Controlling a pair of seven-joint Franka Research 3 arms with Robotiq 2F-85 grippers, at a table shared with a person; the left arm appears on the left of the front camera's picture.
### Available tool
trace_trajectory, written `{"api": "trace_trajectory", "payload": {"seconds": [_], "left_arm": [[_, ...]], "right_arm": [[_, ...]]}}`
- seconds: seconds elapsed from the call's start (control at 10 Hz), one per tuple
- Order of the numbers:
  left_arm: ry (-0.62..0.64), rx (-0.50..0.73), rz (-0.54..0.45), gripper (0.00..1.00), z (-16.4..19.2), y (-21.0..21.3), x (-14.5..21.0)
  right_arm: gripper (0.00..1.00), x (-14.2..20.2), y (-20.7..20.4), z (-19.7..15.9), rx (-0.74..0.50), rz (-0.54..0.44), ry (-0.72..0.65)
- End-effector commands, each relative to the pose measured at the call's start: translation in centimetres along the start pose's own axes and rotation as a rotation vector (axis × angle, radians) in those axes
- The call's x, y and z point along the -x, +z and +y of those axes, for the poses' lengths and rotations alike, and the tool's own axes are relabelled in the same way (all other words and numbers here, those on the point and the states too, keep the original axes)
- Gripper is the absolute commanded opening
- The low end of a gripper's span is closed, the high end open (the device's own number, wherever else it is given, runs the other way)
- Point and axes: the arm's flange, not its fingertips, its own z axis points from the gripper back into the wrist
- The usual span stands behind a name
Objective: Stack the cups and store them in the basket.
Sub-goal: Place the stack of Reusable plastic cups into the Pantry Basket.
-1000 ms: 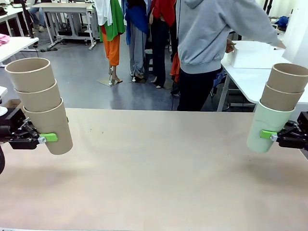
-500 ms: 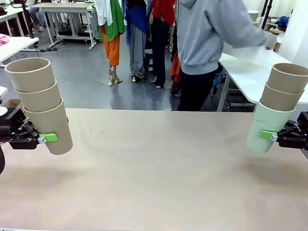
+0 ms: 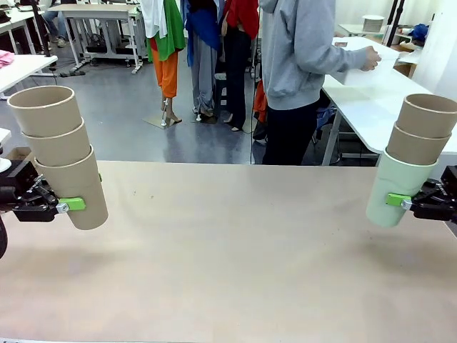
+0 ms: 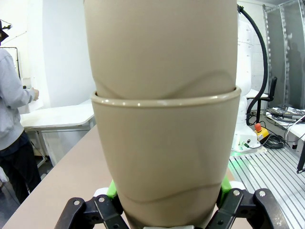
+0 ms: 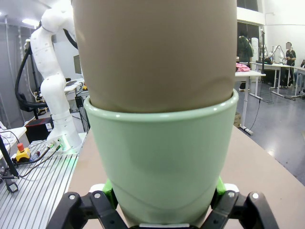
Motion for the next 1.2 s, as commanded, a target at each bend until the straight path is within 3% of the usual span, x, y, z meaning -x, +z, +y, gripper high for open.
{"api": "trace_trajectory", "payload": {"seconds": [0.0,1.1], "left_arm": [[-0.006,0.002,-0.006,0.84,-0.03,-0.13,-0.34],[-0.006,0.002,-0.006,0.84,-0.03,-0.13,-0.34]], "right_arm": [[0.84,-0.35,-0.21,0.02,-0.004,0.005,0.016],[0.84,-0.35,-0.21,0.02,-0.004,0.005,0.016]]}}
